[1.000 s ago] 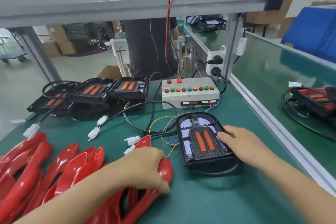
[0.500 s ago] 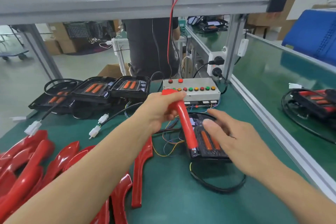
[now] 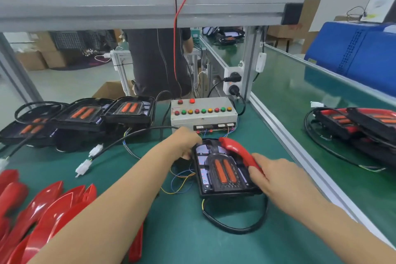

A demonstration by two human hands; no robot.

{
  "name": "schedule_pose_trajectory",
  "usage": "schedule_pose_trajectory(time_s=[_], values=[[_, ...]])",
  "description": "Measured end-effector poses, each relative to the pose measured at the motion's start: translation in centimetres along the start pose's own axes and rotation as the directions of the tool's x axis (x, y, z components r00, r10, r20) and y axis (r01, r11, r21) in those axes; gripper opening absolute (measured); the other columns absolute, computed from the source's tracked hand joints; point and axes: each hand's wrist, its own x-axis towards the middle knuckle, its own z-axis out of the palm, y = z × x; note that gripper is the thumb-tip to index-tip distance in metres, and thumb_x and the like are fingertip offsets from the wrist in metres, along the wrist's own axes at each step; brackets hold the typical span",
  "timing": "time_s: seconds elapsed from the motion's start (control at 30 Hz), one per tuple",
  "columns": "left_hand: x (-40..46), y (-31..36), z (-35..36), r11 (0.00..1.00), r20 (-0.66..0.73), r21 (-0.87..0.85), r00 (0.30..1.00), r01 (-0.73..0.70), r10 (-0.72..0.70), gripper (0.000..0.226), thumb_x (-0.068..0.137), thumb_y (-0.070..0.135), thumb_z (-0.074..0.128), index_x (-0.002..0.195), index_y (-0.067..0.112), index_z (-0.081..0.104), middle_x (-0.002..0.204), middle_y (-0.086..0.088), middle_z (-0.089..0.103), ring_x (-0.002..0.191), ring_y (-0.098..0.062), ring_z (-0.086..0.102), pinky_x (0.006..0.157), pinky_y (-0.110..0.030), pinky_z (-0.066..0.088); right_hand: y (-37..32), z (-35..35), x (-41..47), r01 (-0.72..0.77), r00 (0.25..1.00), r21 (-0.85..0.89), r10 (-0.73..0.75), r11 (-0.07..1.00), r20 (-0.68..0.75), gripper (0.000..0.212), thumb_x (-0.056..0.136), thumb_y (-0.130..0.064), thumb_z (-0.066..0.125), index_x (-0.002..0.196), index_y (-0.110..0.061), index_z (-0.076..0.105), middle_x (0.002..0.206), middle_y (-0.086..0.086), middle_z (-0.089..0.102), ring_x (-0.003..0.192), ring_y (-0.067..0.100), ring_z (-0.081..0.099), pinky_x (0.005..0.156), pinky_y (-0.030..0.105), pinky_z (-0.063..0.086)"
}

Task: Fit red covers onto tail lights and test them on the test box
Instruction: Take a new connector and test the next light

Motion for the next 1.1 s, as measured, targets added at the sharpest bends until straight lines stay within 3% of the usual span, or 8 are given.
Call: schedule_pose_trajectory(time_s=[0.1, 0.23, 0.4, 0.67, 0.8, 0.87, 0.93, 1.1], values=[[0.5, -0.3, 0.6, 0.992, 0.007, -0.129, 1.000, 0.011, -0.010, 0.022, 0.079, -0.012, 0.044, 0.063, 0.003, 0.045, 0.061, -0.011, 0.045, 0.044, -0.022, 0.049, 0.043, -0.024, 0.045, -0.1, 0.5, 0.0, 0.023, 1.000, -0.046, -0.023, 0.999, 0.010, 0.028, 0.099, -0.044, 0.029, 0.108, -0.028, 0.050, 0.070, -0.004, 0.051, 0.078, 0.027, 0.057, 0.060, 0.034, 0.035], [0.5, -0.3, 0.9, 0.961, -0.012, -0.270, 0.998, 0.050, -0.055, 0.028, 0.073, -0.016, 0.035, 0.057, 0.007, 0.036, 0.069, -0.009, 0.038, 0.063, -0.025, 0.043, 0.050, -0.024, 0.034, -0.1, 0.5, 0.0, 0.068, 0.997, 0.014, -0.068, 0.998, -0.025, 0.031, 0.096, -0.046, 0.032, 0.113, -0.029, 0.051, 0.072, -0.001, 0.060, 0.075, 0.024, 0.058, 0.063, 0.033, 0.043], [-0.3, -0.1, 1.1, 0.820, 0.206, -0.549, 0.977, 0.166, -0.059, 0.015, 0.084, 0.016, 0.061, 0.073, 0.005, 0.058, 0.057, -0.010, 0.062, 0.043, -0.023, 0.060, 0.044, -0.025, 0.050, -0.3, 0.6, 0.2, 0.164, 0.986, 0.091, -0.159, 0.982, -0.058, 0.033, 0.095, -0.050, 0.037, 0.120, -0.031, 0.050, 0.073, -0.002, 0.061, 0.071, 0.023, 0.053, 0.069, 0.034, 0.046], [0.0, 0.1, 1.4, 0.827, 0.046, -0.562, 0.998, -0.011, 0.044, 0.025, 0.069, 0.015, 0.083, 0.088, 0.006, 0.070, 0.077, -0.014, 0.072, 0.059, -0.024, 0.067, 0.058, -0.031, 0.055, -0.7, 1.6, -1.0, 0.136, 0.983, -0.084, -0.145, 0.987, -0.116, 0.058, 0.096, -0.057, 0.031, 0.148, -0.034, 0.026, 0.095, -0.002, 0.068, 0.091, 0.022, 0.062, 0.069, 0.033, 0.038], [-0.4, 0.0, 0.9, 0.808, 0.051, -0.587, 0.994, -0.050, 0.099, 0.025, 0.068, 0.013, 0.082, 0.088, 0.005, 0.070, 0.085, -0.017, 0.072, 0.066, -0.026, 0.068, 0.068, -0.036, 0.056, 0.0, 1.3, -0.9, 0.011, 0.998, 0.202, 0.001, 0.979, -0.058, 0.058, 0.080, -0.069, 0.048, 0.133, -0.049, 0.039, 0.099, -0.017, 0.059, 0.089, 0.001, 0.058, 0.075, 0.023, 0.045], [-0.6, 0.1, 0.8, 0.806, 0.068, -0.588, 0.989, -0.066, 0.131, 0.023, 0.068, 0.014, 0.081, 0.087, 0.005, 0.071, 0.083, -0.016, 0.072, 0.065, -0.025, 0.068, 0.066, -0.035, 0.056, 0.0, 1.2, -0.5, -0.186, 0.979, 0.635, 0.089, 0.750, 0.182, 0.041, 0.078, -0.055, 0.066, 0.114, -0.045, 0.049, 0.099, -0.022, 0.060, 0.086, -0.007, 0.061, 0.074, 0.015, 0.046], [-0.8, 0.2, 0.7, 0.805, 0.084, -0.589, 0.985, -0.073, 0.150, 0.024, 0.068, 0.014, 0.081, 0.088, 0.004, 0.071, 0.083, -0.016, 0.072, 0.063, -0.024, 0.069, 0.061, -0.032, 0.055, 0.1, 1.4, -0.2, -0.359, 0.922, 0.822, 0.032, 0.442, 0.386, 0.025, 0.085, -0.031, 0.071, 0.109, -0.027, 0.063, 0.099, -0.010, 0.074, 0.089, 0.006, 0.071, 0.082, 0.029, 0.058], [-0.9, 0.6, 0.8, 0.796, 0.052, -0.597, 0.985, -0.101, 0.164, 0.018, 0.071, 0.010, 0.079, 0.087, 0.006, 0.071, 0.079, -0.014, 0.071, 0.062, -0.023, 0.067, 0.059, -0.029, 0.055, 0.0, 1.7, 0.0, -0.374, 0.924, 0.849, 0.072, 0.373, 0.375, 0.014, 0.085, -0.011, 0.070, 0.100, -0.010, 0.072, 0.090, 0.008, 0.077, 0.084, 0.027, 0.074, 0.081, 0.041, 0.060]])
